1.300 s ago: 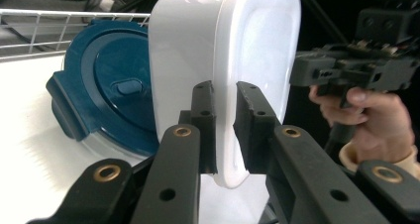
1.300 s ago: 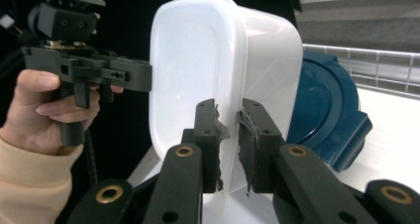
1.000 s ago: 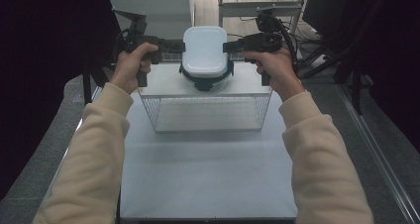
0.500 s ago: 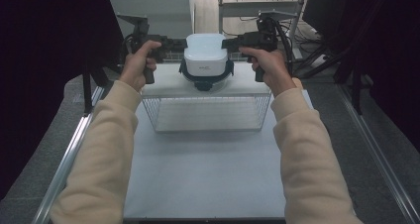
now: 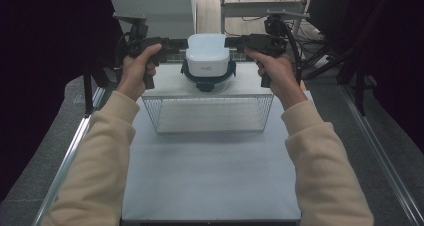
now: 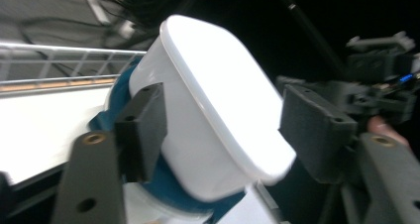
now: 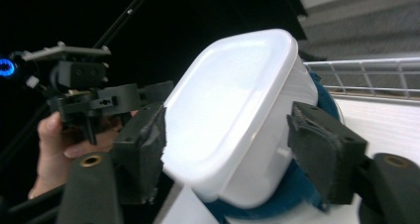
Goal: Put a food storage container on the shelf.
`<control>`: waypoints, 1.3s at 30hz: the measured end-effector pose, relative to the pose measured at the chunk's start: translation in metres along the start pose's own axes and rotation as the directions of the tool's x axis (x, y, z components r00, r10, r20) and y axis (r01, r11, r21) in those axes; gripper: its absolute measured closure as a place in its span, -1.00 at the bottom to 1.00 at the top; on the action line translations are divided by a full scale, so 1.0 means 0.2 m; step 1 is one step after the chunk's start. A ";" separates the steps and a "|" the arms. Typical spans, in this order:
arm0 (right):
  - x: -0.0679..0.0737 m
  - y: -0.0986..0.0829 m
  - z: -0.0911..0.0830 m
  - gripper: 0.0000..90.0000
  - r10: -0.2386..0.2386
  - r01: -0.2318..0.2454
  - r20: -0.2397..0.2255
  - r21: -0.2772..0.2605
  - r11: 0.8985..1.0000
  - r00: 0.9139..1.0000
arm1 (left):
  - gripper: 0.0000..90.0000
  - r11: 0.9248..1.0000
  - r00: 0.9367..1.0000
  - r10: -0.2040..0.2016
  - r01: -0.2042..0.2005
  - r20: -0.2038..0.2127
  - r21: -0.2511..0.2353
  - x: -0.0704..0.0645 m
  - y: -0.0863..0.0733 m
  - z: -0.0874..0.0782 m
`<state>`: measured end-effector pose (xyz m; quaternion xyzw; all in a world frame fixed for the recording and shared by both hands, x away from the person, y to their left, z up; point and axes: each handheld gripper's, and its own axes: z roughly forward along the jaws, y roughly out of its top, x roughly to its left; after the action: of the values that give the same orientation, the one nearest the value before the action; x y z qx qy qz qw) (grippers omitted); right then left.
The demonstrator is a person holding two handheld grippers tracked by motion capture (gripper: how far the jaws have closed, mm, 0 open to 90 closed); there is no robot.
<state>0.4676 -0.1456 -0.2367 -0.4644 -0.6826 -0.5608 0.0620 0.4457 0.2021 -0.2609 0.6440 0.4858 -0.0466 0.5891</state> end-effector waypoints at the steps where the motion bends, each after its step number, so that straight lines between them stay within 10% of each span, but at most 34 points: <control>1: 0.01 -0.02 -0.03 -0.37 -0.026 0.026 0.018 -0.012 1.000 0.999 | -0.30 1.000 1.000 0.021 -0.021 -0.016 0.000 -0.02 -0.01 -0.02; 8: 0.03 -0.19 -0.21 -0.42 -0.172 0.173 0.026 -0.023 0.985 0.985 | -0.47 0.987 0.980 0.163 -0.163 -0.110 0.009 -0.12 -0.23 -0.19; 11: 0.03 -0.29 -0.27 -0.42 -0.241 0.241 0.045 -0.009 0.970 0.970 | -0.57 0.973 0.954 0.231 -0.228 -0.190 0.038 -0.13 -0.37 -0.26; 20: 0.00 -0.62 -0.41 -0.43 -0.355 0.358 0.076 -0.024 0.933 0.932 | -0.59 0.948 0.923 0.317 -0.311 -0.217 0.064 -0.10 -0.73 -0.35; 27: -0.08 -0.90 -0.44 -0.45 -0.374 0.376 0.078 -0.014 0.927 0.924 | -0.59 0.951 0.926 0.307 -0.289 -0.219 0.111 0.05 -1.03 -0.35; 31: -0.13 -1.05 -0.43 -0.48 -0.390 0.389 0.109 0.029 0.921 0.914 | -0.59 0.967 0.952 0.252 -0.239 -0.172 0.094 0.08 -1.16 -0.37; 39: -0.28 -1.35 -0.37 -0.54 -0.373 0.356 0.110 0.148 0.923 0.921 | -0.59 0.962 0.942 0.247 -0.210 -0.225 0.176 0.14 -1.37 -0.32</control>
<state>0.2763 -0.2209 -0.4352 -0.3613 -0.7936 -0.4857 -0.0611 0.2404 0.2236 -0.4543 0.7392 0.4718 0.0657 0.4760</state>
